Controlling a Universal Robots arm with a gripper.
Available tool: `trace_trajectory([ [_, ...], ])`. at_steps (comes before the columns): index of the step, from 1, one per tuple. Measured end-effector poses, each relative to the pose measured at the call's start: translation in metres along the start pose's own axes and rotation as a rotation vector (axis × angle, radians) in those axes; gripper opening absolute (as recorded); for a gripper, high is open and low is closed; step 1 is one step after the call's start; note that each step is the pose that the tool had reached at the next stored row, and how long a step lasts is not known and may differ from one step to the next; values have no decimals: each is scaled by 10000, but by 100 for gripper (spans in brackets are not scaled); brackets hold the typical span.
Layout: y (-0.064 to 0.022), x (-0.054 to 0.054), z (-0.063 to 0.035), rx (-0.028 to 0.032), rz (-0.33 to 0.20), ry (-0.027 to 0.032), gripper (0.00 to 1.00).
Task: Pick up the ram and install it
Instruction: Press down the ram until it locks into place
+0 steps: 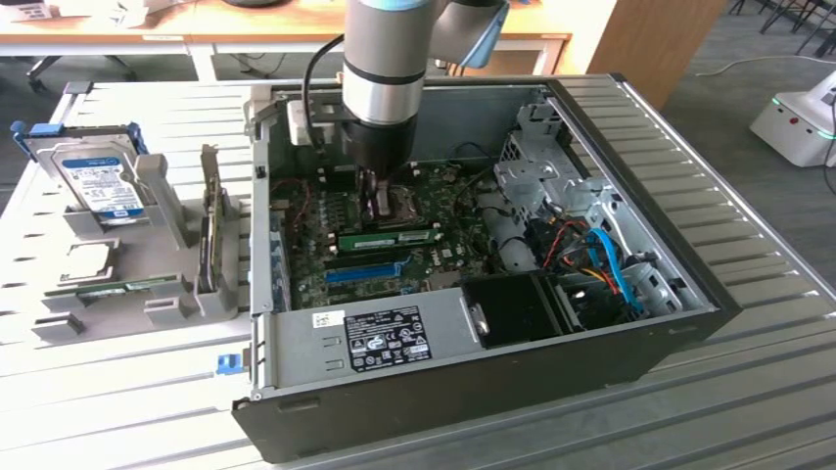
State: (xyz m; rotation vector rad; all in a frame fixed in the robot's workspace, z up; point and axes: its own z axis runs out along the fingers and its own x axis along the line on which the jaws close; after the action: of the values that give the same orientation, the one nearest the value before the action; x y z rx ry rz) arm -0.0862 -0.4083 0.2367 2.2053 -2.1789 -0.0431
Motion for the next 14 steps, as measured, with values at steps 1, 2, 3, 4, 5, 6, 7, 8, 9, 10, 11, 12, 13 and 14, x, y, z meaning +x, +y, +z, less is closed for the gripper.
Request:
trace_trajectory([
  [1,0,0,8,0,0,0,10],
  [2,-1,0,16,1,0,-1,10],
  [3,-1,0,21,0,0,0,10],
  [4,-1,0,24,0,0,1,10],
  [5,-1,0,25,-1,0,2,10],
  [6,-1,0,25,-1,0,3,10],
  [7,-1,0,25,-1,0,2,10],
  [8,-1,0,26,0,0,1,10],
  [9,-1,0,26,0,0,0,10],
  [10,-1,-1,30,1,0,-2,10],
  [11,-2,-1,35,3,0,-5,10],
  [12,-2,-1,40,1,0,-2,10],
  [13,-2,0,46,0,0,1,10],
  [14,-3,-1,53,1,0,0,10],
])
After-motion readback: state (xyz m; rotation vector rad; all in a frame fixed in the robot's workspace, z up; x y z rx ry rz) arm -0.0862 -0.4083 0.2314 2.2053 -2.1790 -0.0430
